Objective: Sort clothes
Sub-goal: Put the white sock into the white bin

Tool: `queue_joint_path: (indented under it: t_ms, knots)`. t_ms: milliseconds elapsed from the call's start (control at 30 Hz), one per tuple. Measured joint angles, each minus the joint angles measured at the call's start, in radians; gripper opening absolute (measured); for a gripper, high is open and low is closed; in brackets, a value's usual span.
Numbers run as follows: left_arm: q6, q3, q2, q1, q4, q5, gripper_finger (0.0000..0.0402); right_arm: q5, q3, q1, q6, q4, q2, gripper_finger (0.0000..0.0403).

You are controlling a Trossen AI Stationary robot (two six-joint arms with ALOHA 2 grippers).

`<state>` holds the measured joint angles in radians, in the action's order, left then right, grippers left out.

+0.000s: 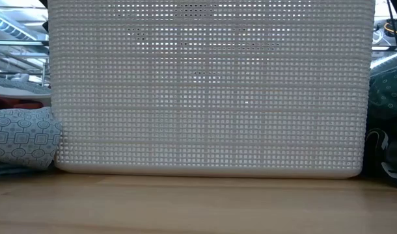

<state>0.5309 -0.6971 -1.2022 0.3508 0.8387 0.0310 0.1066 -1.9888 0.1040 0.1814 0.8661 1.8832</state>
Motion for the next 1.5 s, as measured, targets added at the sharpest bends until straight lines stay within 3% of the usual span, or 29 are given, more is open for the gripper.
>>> queue_joint_path:
  t_ms: [267, 433, 733, 967, 1300, 1500]
  knots:
    - [-0.123, 0.001, 0.010, -0.002, 0.001, 0.000, 0.0014, -0.001, 0.000, 0.001, 0.018, -0.001, 0.000, 0.0125]
    - [-0.142, 0.001, 0.052, -0.004, 0.010, -0.007, 0.0016, -0.001, 0.000, 0.001, 0.052, -0.024, 0.000, 0.0125]
    - [-0.257, -0.067, 0.242, -0.006, 0.009, -0.102, 0.0005, 0.003, 0.000, 0.001, 0.071, -0.159, 0.000, 0.0125]
    - [-0.282, -0.182, 0.420, -0.006, -0.002, -0.102, 0.0004, 0.120, 0.000, 0.000, 0.093, -0.339, 0.000, 0.0125]
    - [-0.277, -0.336, 0.596, -0.006, -0.262, -0.090, 0.0012, 0.135, 0.000, 0.001, 0.049, -0.601, 0.064, 0.0125]
    - [-0.276, -0.391, 0.619, -0.006, -0.273, -0.093, 0.0013, 0.122, 0.001, 0.023, 0.032, -0.707, 0.108, 0.0126]
